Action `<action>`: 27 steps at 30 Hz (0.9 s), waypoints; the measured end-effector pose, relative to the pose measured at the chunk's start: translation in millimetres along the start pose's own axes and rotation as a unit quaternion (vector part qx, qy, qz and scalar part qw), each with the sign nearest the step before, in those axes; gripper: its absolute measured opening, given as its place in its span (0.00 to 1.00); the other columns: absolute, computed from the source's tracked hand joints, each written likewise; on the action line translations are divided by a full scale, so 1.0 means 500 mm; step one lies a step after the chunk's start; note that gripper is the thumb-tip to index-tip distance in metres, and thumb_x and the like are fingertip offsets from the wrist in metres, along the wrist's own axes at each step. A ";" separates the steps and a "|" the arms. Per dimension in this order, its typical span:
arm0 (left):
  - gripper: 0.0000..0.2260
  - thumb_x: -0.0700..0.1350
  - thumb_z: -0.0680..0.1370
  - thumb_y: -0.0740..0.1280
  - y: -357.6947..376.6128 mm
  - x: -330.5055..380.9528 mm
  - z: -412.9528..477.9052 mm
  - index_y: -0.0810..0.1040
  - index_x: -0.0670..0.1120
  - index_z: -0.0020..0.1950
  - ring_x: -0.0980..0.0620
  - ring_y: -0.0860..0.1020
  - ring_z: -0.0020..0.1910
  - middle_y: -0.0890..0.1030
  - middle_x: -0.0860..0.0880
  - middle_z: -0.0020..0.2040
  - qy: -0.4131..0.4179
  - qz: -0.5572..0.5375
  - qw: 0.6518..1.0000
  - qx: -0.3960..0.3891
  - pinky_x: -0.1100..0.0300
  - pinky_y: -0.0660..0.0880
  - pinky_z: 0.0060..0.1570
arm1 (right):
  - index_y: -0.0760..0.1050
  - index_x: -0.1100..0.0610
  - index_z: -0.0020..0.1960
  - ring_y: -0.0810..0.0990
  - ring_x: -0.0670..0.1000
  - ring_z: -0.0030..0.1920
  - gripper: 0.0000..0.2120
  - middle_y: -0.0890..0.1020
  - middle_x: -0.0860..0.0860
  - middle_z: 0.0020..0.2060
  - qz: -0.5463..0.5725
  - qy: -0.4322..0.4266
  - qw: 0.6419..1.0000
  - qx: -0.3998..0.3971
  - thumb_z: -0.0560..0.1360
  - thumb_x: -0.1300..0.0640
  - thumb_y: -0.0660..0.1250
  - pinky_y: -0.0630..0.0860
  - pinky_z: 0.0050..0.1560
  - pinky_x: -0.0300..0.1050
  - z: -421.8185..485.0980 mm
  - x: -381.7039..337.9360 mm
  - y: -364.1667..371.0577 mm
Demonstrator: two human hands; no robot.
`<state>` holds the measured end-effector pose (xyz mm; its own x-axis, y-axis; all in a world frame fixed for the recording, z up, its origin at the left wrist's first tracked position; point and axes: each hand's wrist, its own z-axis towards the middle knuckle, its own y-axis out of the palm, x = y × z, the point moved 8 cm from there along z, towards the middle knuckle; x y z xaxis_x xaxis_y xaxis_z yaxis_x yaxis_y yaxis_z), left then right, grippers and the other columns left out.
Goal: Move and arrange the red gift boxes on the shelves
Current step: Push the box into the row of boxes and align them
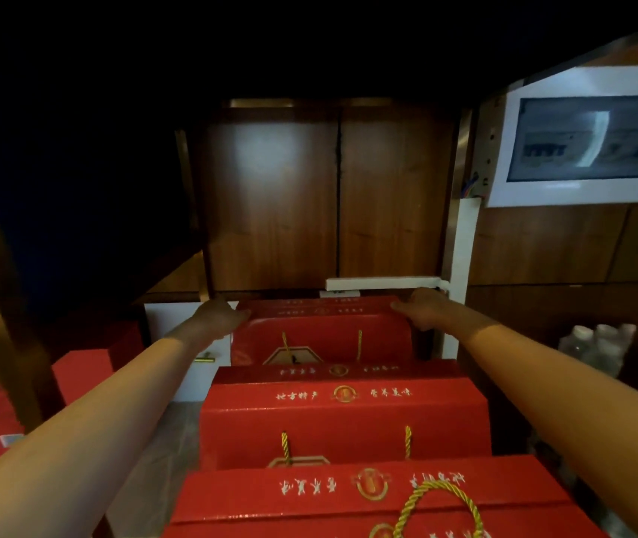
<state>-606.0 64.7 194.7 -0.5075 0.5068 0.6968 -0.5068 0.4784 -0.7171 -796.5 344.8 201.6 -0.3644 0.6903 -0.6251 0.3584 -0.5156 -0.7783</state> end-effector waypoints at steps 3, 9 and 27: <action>0.20 0.49 0.78 0.63 -0.002 -0.010 0.018 0.75 0.33 0.60 0.42 0.79 0.41 0.82 0.35 0.50 -0.009 -0.029 0.999 0.018 0.56 0.76 0.41 | 0.72 0.59 0.44 0.74 0.51 0.32 0.14 0.75 0.54 0.32 0.070 0.036 0.996 0.035 0.79 0.50 0.56 0.73 0.31 0.41 0.024 0.022 0.000; 0.09 0.41 0.77 0.66 0.013 -0.053 0.023 0.77 0.34 0.51 0.45 0.79 0.38 0.81 0.39 0.42 -0.076 -0.131 0.988 -0.019 0.57 0.77 0.35 | 0.73 0.65 0.55 0.79 0.56 0.43 0.10 0.78 0.57 0.39 0.152 0.063 0.986 0.021 0.77 0.59 0.62 0.77 0.38 0.46 0.039 0.051 0.015; 0.13 0.34 0.75 0.67 0.030 -0.027 -0.046 0.76 0.28 0.57 0.39 0.79 0.47 0.79 0.33 0.48 -0.063 -0.172 0.982 -0.038 0.46 0.79 0.49 | 0.69 0.69 0.62 0.77 0.55 0.35 0.17 0.79 0.66 0.52 0.198 0.076 0.977 0.026 0.75 0.62 0.64 0.78 0.42 0.48 -0.031 0.103 -0.007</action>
<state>-590.8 81.7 174.4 -0.4008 0.2156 0.8904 -0.6122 0.6600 -0.4354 -803.2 390.2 173.2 -0.0741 0.4971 -0.8645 0.3998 -0.7794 -0.4824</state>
